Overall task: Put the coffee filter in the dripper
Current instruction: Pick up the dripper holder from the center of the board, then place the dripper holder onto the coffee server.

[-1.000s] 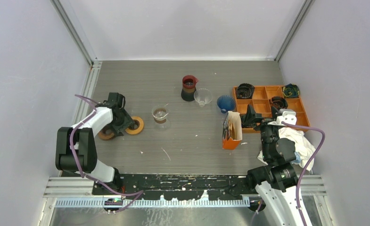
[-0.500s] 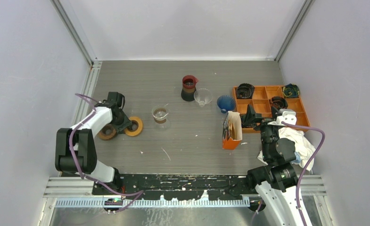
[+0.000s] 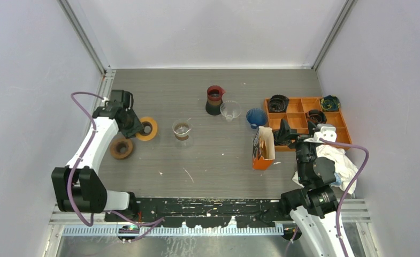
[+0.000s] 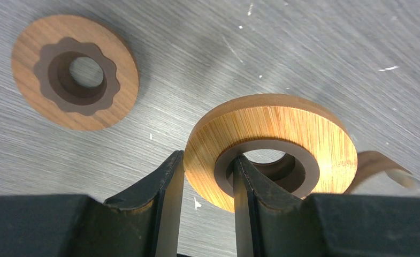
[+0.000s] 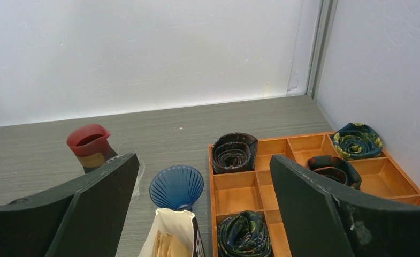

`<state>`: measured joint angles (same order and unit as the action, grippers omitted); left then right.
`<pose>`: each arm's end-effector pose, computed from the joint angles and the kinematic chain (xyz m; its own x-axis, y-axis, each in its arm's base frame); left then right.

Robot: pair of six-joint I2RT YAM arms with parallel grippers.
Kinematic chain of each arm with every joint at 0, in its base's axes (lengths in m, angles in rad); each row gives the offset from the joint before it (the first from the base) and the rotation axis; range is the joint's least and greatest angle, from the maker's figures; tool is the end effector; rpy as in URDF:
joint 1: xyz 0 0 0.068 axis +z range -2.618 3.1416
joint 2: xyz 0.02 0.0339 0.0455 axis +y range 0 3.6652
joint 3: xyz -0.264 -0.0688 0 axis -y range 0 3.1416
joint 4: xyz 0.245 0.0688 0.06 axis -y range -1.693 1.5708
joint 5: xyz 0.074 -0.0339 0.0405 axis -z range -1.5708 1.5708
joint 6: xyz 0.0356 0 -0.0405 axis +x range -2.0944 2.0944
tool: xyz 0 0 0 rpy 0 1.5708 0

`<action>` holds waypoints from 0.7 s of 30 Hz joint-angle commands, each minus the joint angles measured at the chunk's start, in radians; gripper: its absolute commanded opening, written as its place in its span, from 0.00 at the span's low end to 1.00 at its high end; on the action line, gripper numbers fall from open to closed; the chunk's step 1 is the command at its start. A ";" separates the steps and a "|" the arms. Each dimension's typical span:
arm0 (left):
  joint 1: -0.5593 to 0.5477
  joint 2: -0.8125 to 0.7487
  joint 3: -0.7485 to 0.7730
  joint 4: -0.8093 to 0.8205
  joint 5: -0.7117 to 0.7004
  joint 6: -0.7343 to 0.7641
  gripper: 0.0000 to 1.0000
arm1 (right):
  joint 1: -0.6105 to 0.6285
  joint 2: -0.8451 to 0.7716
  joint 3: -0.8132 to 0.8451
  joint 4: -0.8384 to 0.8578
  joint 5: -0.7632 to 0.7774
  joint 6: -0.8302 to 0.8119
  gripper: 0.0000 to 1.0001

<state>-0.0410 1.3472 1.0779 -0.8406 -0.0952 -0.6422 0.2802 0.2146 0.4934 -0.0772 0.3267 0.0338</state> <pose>0.2622 -0.0074 0.2656 -0.7158 -0.5674 -0.4071 -0.5372 0.8199 -0.1982 0.0864 0.0130 0.3164 0.1937 0.0890 -0.9770 0.0337 0.9947 0.0973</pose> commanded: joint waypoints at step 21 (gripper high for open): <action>-0.291 0.071 0.399 -0.208 0.077 0.096 0.26 | 0.020 -0.001 0.002 0.067 -0.023 -0.008 1.00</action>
<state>-0.2794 1.3861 1.4036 -1.0378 -0.0284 -0.5636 0.2939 0.2146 0.4934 -0.0750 0.3115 0.0338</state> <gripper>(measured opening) 0.352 0.999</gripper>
